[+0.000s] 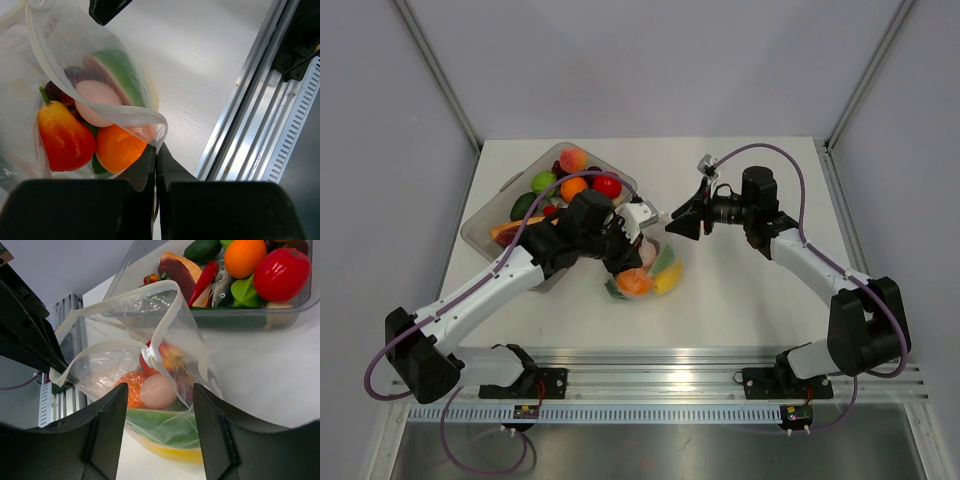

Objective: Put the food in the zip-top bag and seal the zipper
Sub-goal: Zip the zipper food storage bag at the center of the board.

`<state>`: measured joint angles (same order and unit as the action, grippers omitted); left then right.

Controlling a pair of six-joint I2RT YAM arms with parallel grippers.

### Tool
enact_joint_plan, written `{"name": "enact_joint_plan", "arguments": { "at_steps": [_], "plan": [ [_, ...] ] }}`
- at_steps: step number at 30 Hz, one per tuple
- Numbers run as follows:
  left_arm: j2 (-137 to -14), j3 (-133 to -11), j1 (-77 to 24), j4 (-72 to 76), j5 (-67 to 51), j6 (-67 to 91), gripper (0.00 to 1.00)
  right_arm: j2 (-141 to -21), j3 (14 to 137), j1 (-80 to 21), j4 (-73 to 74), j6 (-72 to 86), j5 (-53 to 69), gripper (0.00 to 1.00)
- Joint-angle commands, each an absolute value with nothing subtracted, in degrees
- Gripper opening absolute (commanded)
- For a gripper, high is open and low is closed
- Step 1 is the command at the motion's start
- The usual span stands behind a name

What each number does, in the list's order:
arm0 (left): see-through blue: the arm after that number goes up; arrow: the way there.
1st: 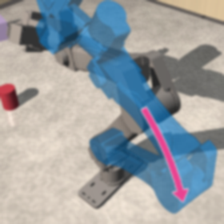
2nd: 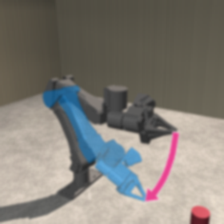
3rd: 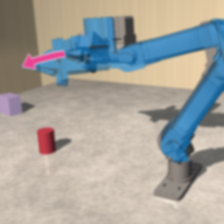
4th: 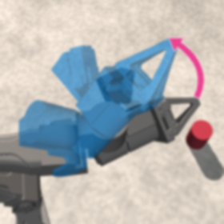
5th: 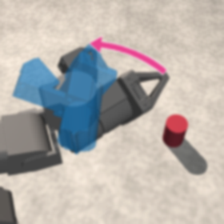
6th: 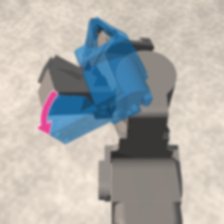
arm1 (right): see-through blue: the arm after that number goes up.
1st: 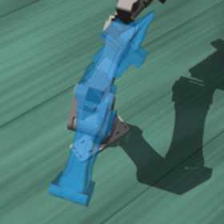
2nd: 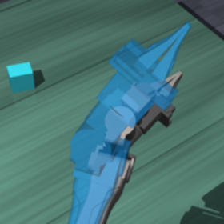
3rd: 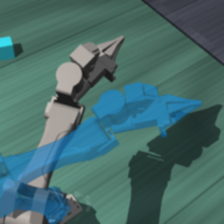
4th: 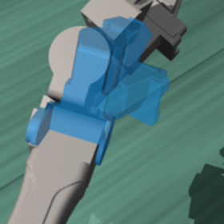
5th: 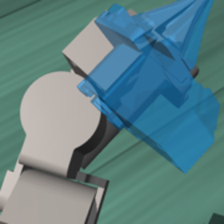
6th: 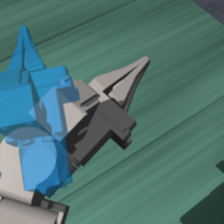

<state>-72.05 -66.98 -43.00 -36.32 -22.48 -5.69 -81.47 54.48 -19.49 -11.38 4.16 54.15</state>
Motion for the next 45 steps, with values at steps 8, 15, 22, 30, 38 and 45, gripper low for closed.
{"name": "enact_joint_plan", "arguments": {
  "at_steps": [8,15,22,30,38,45],
  "plan": [
    [-70.84,-67.59,-43.07,-34.89,-23.82,-5.1,0.0,-83.94,57.22,-21.8,-17.57,6.68,55.91,0.48],
    [-70.84,-67.67,-43.07,-35.42,-23.82,-5.01,0.0,-84.81,57.65,-22.15,-20.04,8.88,55.63,0.39],
    [-70.23,-67.68,-43.15,-35.33,-23.73,-4.66,0.0,-85.69,58.27,-22.59,-17.93,8.0,55.64,0.24],
    [-66.81,-70.13,-43.07,-37.7,-18.03,-5.01,0.37,-84.47,58.19,-22.5,-17.14,7.38,56.51,0.0],
    [-62.66,-76.45,-43.07,-34.9,-10.63,-8.86,0.93,-79.9,56.43,-22.59,-14.77,6.15,57.39,0.0],
    [-71.45,-78.22,-43.07,-30.15,-20.38,-17.66,0.84,-75.68,54.41,-23.12,-9.76,1.42,54.85,0.0]
  ]
}}
